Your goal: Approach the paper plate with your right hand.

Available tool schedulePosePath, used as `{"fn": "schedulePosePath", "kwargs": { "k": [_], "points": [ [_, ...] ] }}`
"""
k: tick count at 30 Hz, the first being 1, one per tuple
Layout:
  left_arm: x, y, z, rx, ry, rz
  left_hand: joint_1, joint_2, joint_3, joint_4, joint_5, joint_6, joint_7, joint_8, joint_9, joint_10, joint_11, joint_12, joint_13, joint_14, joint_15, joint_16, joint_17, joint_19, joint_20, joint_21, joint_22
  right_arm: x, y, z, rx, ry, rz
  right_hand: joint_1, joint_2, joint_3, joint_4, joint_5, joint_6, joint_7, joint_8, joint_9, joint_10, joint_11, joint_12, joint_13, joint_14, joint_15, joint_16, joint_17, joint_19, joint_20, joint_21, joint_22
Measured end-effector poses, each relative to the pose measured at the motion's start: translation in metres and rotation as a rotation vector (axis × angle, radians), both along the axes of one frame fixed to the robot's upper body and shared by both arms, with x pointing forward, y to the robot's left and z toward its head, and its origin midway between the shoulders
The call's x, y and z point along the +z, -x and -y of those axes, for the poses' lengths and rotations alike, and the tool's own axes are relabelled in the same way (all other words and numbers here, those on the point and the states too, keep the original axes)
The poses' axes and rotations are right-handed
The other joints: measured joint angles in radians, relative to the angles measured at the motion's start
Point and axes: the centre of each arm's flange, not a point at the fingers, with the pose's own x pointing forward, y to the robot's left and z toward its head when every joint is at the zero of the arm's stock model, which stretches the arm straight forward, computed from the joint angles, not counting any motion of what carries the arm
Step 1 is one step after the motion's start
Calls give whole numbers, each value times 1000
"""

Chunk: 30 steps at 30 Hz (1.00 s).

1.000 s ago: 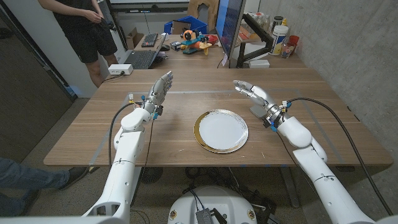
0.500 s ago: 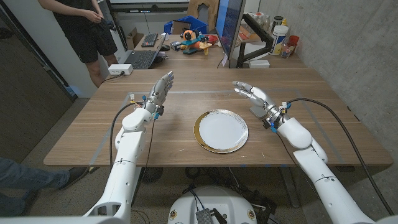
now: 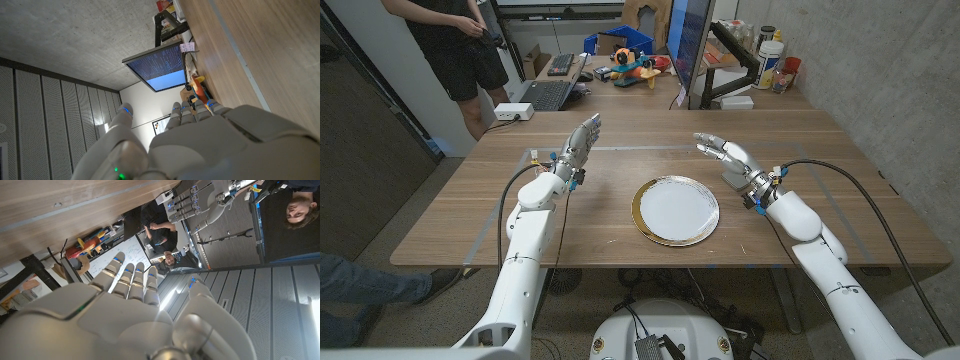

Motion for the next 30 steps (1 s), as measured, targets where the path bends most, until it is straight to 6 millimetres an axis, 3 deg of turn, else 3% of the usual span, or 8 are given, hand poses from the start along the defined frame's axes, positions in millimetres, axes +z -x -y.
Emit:
{"fn": "schedulePosePath", "kwargs": {
  "k": [30],
  "points": [
    [1,-4,0,-7,-19,-10,-4,4,-4,-4,0,0,0,0,0,0,0,0,0,0,0,0,0,0,0,-7,0,-5,2,-12,-26,50,34,0,0,0,0,7,5,-5,0,0,5,-5,0,0,7,-4,0,0,1,-1,0,0]
  ]
}}
